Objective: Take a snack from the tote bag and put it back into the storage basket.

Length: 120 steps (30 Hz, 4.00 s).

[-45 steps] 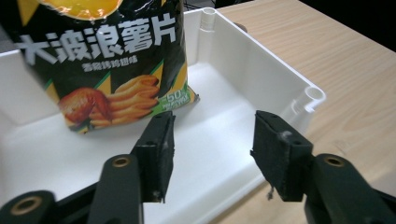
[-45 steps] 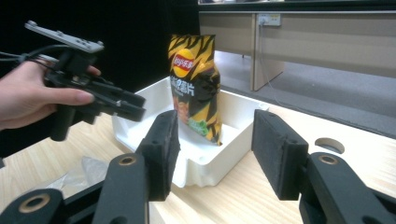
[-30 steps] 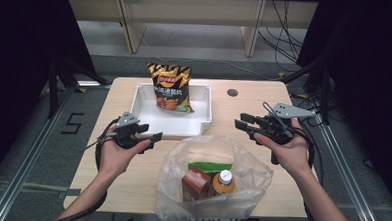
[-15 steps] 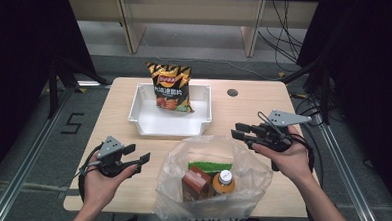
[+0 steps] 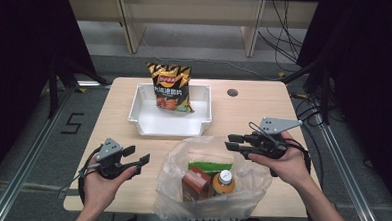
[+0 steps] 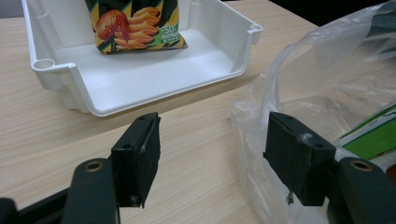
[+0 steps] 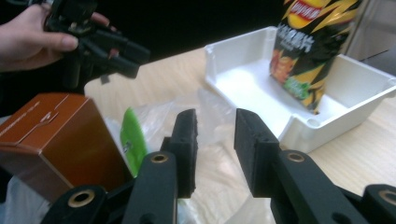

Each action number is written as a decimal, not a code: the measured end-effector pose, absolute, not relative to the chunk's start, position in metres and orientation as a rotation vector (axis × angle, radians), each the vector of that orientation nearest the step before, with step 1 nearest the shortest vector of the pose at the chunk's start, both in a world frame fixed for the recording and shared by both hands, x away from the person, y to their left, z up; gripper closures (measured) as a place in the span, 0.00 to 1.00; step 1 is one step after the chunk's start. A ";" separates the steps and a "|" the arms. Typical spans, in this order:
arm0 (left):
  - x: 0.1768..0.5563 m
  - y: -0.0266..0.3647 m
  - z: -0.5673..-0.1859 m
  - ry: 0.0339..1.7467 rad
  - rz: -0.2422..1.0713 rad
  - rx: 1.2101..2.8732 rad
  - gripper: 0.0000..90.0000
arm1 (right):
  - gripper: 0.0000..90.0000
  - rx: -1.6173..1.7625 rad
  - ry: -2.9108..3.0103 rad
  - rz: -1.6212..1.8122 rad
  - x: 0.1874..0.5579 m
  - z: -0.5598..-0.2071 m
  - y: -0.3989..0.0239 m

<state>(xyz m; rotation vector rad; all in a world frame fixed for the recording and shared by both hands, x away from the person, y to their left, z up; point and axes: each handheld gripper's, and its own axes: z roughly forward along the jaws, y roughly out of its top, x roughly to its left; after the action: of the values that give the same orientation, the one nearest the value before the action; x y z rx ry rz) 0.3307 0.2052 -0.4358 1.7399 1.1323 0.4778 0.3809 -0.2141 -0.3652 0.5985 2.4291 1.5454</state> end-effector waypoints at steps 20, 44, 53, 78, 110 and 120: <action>0.329 0.206 -0.437 1.117 0.476 1.744 0.39 | 0.75 0.483 2.688 1.454 0.376 -0.383 -0.197; 0.329 0.208 -0.438 1.115 0.477 1.743 0.39 | 0.73 0.494 2.762 1.369 0.381 -0.397 -0.196; 0.329 0.208 -0.439 1.121 0.478 1.745 0.39 | 0.84 0.443 2.757 1.344 0.382 -0.397 -0.195; 0.330 0.207 -0.441 1.118 0.473 1.747 0.39 | 1.00 0.300 2.731 1.376 0.383 -0.383 -0.196; 0.330 0.207 -0.443 1.120 0.489 1.753 0.39 | 1.00 0.336 2.574 1.541 0.391 -0.349 -0.202; 0.329 0.208 -0.443 1.120 0.490 1.752 0.39 | 1.00 0.363 2.524 1.602 0.394 -0.345 -0.201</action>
<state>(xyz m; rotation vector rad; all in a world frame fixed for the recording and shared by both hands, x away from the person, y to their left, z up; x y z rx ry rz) 0.3292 0.2081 -0.4428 1.7520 1.1200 0.4897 0.3935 -0.2012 -0.3453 0.3628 2.5237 1.6023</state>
